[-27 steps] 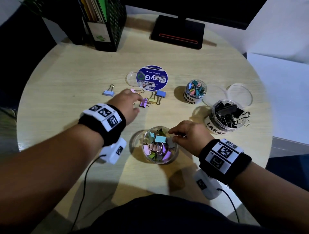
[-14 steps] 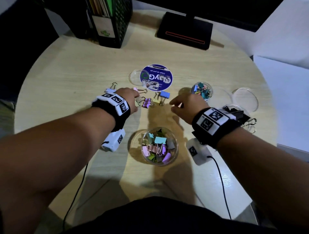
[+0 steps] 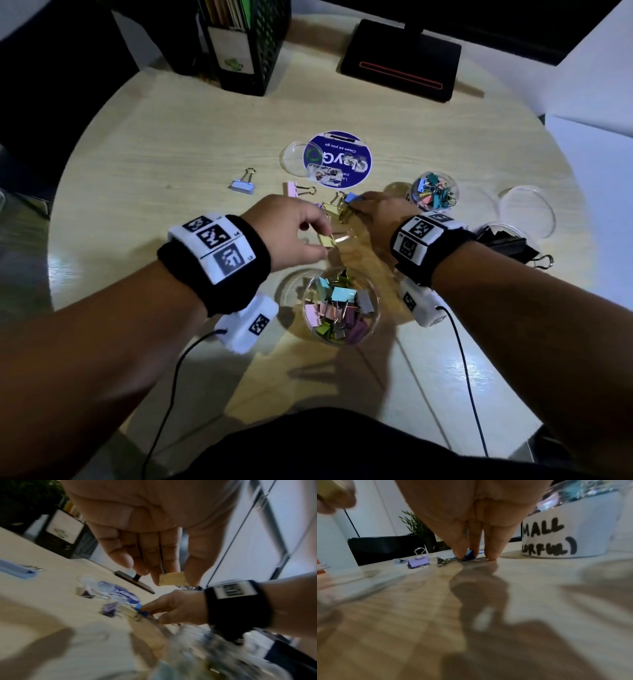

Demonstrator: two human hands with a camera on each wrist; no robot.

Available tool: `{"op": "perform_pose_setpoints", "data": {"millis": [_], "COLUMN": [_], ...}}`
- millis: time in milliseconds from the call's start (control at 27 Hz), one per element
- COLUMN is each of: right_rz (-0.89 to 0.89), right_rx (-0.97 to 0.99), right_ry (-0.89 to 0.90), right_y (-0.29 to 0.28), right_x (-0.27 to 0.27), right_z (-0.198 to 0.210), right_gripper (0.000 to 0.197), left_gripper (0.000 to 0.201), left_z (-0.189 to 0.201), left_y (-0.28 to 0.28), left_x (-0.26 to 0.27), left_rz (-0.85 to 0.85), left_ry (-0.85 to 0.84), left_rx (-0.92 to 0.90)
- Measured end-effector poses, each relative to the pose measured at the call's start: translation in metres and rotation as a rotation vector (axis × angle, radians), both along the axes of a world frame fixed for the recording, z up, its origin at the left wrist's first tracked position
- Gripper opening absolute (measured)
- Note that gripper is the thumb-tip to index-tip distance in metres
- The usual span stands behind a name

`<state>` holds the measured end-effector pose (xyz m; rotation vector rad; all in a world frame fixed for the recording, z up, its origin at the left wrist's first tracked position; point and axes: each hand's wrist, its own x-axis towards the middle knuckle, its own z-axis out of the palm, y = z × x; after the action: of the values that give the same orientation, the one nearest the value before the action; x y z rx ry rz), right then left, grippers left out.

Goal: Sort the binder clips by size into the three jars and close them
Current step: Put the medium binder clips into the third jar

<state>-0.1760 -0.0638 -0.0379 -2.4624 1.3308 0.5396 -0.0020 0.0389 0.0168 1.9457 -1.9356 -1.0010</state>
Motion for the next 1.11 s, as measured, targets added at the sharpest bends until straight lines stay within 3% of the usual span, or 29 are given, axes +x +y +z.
{"op": "perform_pose_setpoints", "data": {"millis": [148, 297, 371, 593, 742, 853, 1001, 1113], "right_rz": [-0.076, -0.113, -0.162, -0.136, -0.176, -0.186, -0.135, -0.112], "right_rx": [-0.006, -0.013, -0.014, -0.045, -0.008, -0.013, 0.010, 0.021], "right_ry": [-0.078, -0.069, -0.071, -0.130, -0.121, -0.119, -0.026, 0.050], "right_y": [0.001, 0.013, 0.023, 0.048, 0.056, 0.061, 0.065, 0.065], "right_x": [-0.012, -0.023, -0.029, -0.044, -0.052, -0.056, -0.055, -0.053], "right_z": [-0.008, -0.010, -0.013, -0.011, -0.011, -0.007, -0.004, 0.000], "right_gripper": [0.053, 0.041, 0.037, 0.020, 0.023, 0.022, 0.040, 0.036], "left_gripper": [0.025, 0.034, 0.036, 0.038, 0.050, 0.043, 0.031, 0.029], "left_z": [0.006, -0.005, -0.011, -0.012, -0.006, -0.009, -0.016, -0.018], "left_y": [0.021, 0.029, 0.031, 0.038, 0.041, 0.042, 0.042, 0.041], "left_x": [-0.011, -0.023, -0.025, -0.031, -0.027, -0.023, -0.022, -0.022], "left_rz": [-0.165, -0.357, -0.376, -0.365, -0.273, -0.187, -0.064, 0.047], "left_ry": [-0.011, -0.258, -0.300, -0.339, -0.294, -0.246, -0.166, -0.077], "left_rx": [0.038, 0.031, 0.021, -0.019, -0.010, 0.031, 0.062, 0.083]}}
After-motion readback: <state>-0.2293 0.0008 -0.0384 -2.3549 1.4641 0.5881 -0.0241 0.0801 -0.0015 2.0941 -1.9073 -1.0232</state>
